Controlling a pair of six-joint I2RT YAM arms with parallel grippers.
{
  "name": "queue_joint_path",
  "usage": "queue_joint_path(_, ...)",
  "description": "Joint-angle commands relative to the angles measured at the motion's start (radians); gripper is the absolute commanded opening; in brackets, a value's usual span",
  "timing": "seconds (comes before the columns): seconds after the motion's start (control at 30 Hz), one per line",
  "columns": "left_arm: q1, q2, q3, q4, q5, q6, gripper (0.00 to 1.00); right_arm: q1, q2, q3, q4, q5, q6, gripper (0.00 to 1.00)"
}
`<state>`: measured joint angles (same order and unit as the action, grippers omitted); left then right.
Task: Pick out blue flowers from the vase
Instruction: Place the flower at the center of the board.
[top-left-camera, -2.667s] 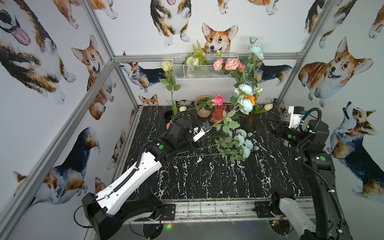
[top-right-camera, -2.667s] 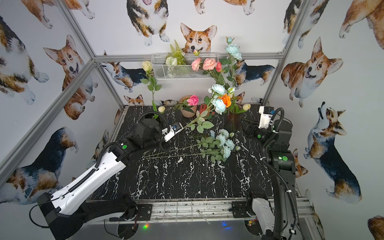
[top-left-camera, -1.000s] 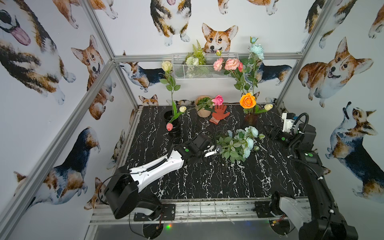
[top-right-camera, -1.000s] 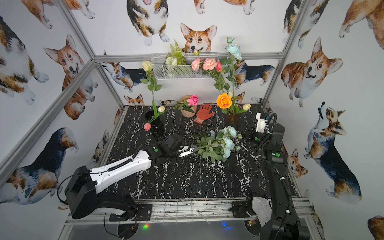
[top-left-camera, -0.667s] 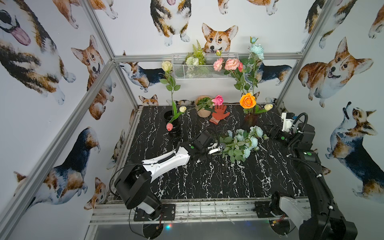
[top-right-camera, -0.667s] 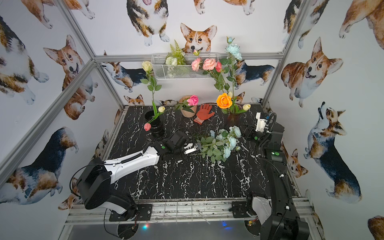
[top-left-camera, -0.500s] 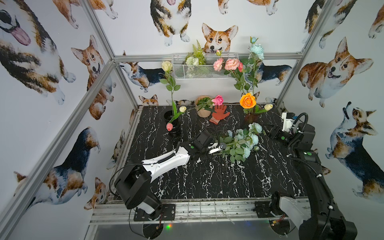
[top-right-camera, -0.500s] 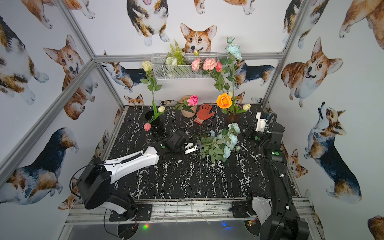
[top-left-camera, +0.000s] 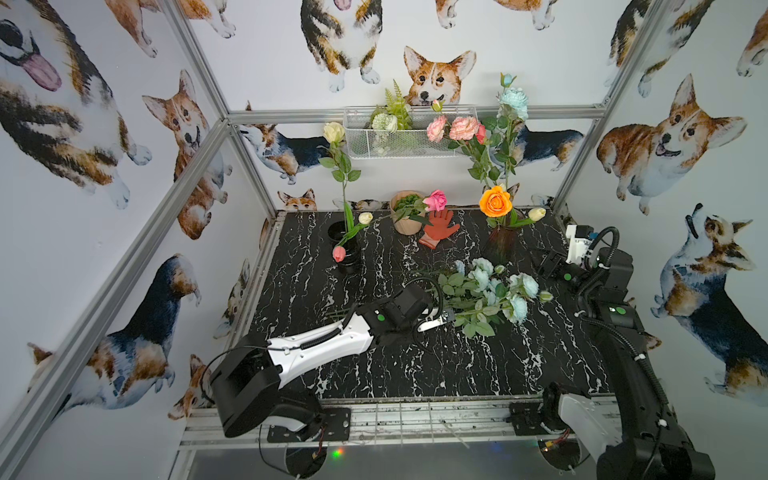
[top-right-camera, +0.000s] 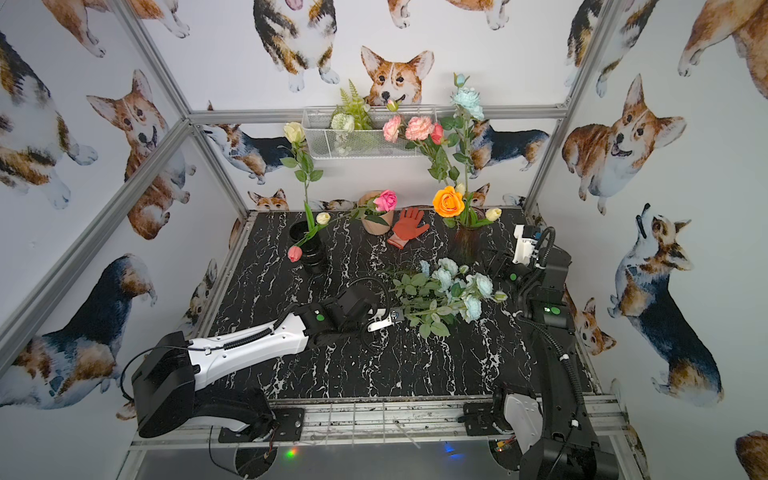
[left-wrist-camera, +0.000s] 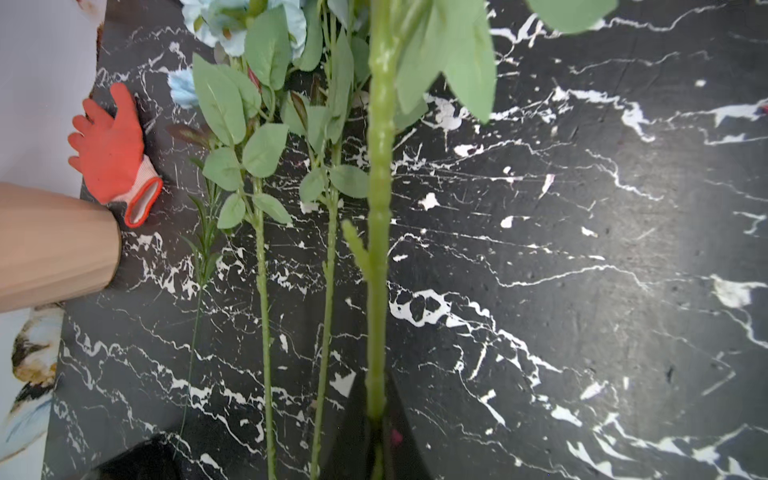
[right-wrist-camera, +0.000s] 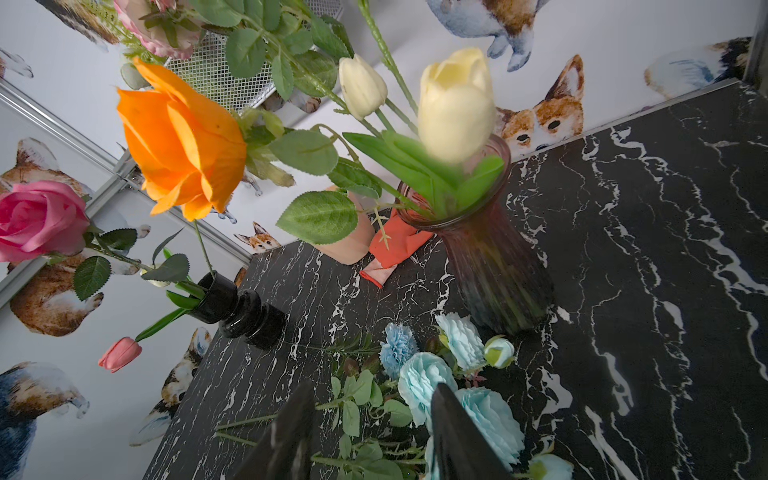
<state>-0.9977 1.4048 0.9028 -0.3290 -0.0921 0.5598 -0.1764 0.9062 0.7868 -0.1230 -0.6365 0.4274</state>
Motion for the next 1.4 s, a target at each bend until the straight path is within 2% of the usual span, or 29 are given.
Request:
queue_joint_path(0.0,-0.012,0.01,-0.013,-0.006,0.005,-0.036,0.0,0.002,-0.007,0.011,-0.009,0.006,0.002,0.48)
queue_joint_path(0.23,-0.033,0.067,-0.041,0.015,0.008,-0.032,0.0,0.0,-0.021,0.01,-0.025,0.024,-0.011,0.48)
queue_joint_path(0.73,-0.013,0.218,-0.03,0.113,-0.003,-0.017,0.0,-0.012,-0.012,-0.019,0.013,0.011,0.001,0.48)
queue_joint_path(1.03,0.003,0.243,0.0,0.113,-0.018,-0.009,0.0,-0.02,-0.015,-0.018,0.013,0.004,0.004,0.48)
queue_joint_path(1.17,0.012,0.24,0.002,0.1,-0.015,-0.004,0.09,-0.02,-0.018,-0.014,0.008,0.003,0.004,0.48)
queue_joint_path(1.27,0.014,0.234,0.002,0.094,-0.023,0.0,0.2,-0.022,-0.018,-0.011,0.005,0.001,0.006,0.48)
queue_joint_path(1.37,0.013,0.23,-0.001,0.091,-0.045,0.008,0.38,-0.021,-0.019,-0.008,0.003,0.0,0.004,0.48)
